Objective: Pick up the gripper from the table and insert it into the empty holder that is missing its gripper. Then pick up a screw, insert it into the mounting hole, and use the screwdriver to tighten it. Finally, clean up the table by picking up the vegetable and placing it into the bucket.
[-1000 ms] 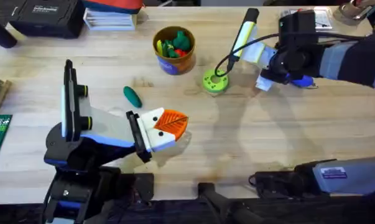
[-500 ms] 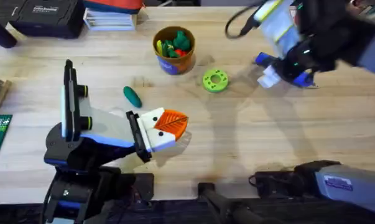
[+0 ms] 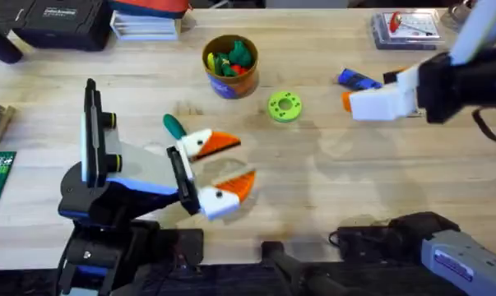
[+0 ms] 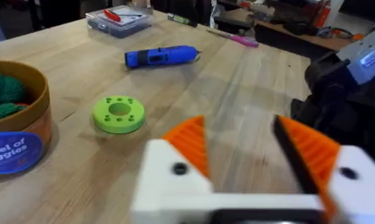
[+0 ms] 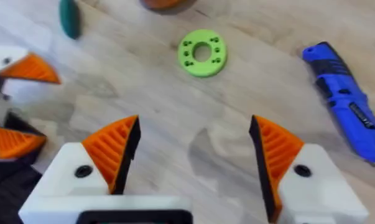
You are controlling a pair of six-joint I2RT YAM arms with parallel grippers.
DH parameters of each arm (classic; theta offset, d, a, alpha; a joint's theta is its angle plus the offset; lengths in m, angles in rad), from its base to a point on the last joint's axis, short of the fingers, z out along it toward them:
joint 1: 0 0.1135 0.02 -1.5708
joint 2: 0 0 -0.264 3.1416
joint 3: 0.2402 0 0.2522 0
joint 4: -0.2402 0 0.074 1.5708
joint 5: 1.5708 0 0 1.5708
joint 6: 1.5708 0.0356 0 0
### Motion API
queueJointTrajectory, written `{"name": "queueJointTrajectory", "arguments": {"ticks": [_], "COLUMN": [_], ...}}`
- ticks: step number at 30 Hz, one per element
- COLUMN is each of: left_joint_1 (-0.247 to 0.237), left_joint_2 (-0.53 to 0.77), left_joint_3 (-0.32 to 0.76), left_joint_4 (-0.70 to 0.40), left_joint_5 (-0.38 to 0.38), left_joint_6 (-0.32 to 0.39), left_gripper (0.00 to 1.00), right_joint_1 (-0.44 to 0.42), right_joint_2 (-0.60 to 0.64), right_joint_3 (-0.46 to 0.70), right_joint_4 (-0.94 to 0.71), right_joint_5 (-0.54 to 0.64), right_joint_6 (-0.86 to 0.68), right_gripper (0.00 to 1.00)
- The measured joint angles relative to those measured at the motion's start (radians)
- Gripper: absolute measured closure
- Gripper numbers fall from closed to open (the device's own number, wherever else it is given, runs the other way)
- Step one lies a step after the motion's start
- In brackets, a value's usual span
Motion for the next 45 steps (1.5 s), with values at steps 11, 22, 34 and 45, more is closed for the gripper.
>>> {"name": "queueJointTrajectory", "arguments": {"ticks": [11,22,34,45], "left_joint_1": [0.000,0.000,0.000,0.000], "left_joint_2": [-0.003,0.256,0.798,1.043], "left_joint_3": [0.034,0.477,0.834,0.838], "left_joint_4": [0.037,-0.388,-0.612,-0.613], "left_joint_5": [-0.090,-0.575,-0.803,-0.896], "left_joint_6": [-0.005,-0.008,-0.008,-0.044], "left_gripper": [0.015,0.015,0.015,0.015], "right_joint_1": [0.000,0.000,0.000,0.000], "right_joint_2": [-0.031,-0.004,0.020,0.032], "right_joint_3": [0.000,0.000,0.000,0.000], "right_joint_4": [-0.020,-0.007,-0.007,-0.010], "right_joint_5": [-0.060,-0.064,-0.064,-0.064], "right_joint_6": [0.073,0.079,0.080,0.080], "right_gripper": [0.007,0.007,0.007,0.009]}}
